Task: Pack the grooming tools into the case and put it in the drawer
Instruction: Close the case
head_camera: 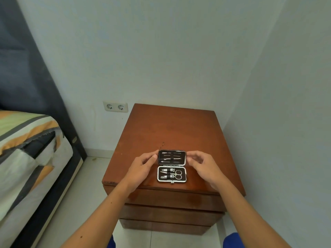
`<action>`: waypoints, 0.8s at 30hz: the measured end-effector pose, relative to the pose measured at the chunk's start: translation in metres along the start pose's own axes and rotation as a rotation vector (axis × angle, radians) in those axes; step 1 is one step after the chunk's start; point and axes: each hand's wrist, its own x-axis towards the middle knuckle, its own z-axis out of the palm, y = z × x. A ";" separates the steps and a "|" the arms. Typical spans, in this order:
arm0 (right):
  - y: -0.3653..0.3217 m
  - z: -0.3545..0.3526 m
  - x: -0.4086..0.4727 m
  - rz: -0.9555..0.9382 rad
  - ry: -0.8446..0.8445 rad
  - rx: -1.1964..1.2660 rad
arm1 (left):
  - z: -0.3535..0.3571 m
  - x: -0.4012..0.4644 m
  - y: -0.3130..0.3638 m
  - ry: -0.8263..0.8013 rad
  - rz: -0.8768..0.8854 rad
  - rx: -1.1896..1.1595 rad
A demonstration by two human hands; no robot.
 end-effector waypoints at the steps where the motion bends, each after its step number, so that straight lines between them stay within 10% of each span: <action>1: -0.001 0.001 -0.003 -0.010 0.002 0.019 | -0.001 -0.005 0.000 0.006 0.012 -0.009; 24: 0.014 0.011 -0.035 -0.185 -0.085 -0.358 | 0.007 -0.040 -0.006 0.090 0.271 0.600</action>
